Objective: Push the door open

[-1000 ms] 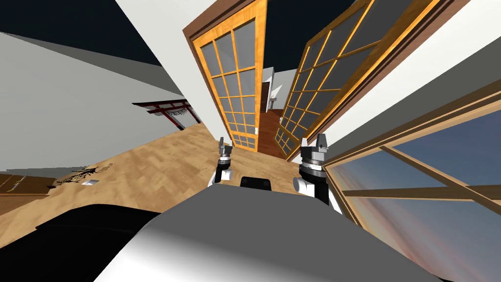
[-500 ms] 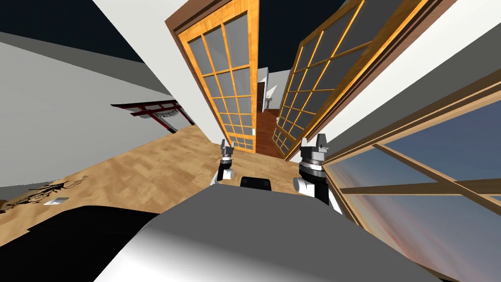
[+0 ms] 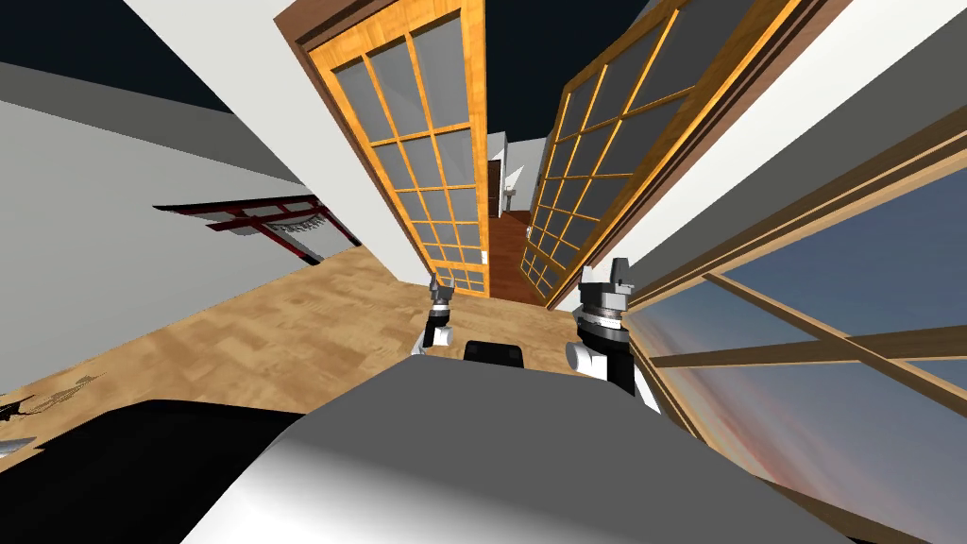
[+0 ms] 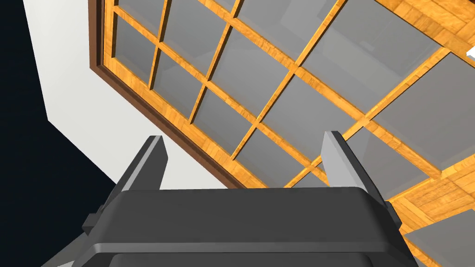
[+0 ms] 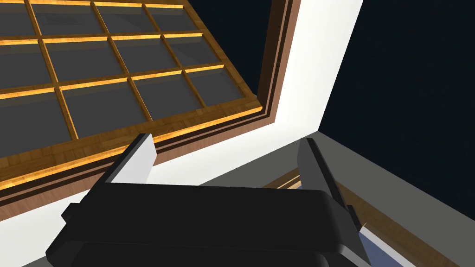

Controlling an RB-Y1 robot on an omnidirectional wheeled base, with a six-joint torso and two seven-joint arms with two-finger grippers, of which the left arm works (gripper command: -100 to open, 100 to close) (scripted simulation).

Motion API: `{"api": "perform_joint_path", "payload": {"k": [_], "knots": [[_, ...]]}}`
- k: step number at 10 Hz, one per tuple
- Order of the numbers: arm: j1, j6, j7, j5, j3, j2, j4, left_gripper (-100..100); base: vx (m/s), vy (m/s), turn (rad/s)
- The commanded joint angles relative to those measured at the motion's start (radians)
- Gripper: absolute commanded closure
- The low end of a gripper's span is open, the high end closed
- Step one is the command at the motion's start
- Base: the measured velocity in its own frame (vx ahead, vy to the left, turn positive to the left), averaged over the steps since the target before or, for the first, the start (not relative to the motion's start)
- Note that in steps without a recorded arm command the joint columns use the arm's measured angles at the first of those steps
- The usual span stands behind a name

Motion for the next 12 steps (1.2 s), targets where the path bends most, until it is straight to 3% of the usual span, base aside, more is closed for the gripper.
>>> {"api": "perform_joint_path", "payload": {"k": [1, 12], "knots": [[-0.021, -0.007, 0.040, 0.019, -0.002, -0.003, 0.050, -100, 0.103, 0.027, -0.170], [-0.143, -0.077, 0.310, 0.150, -0.009, -0.022, 0.388, -100, 0.092, 0.038, -0.142]]}}
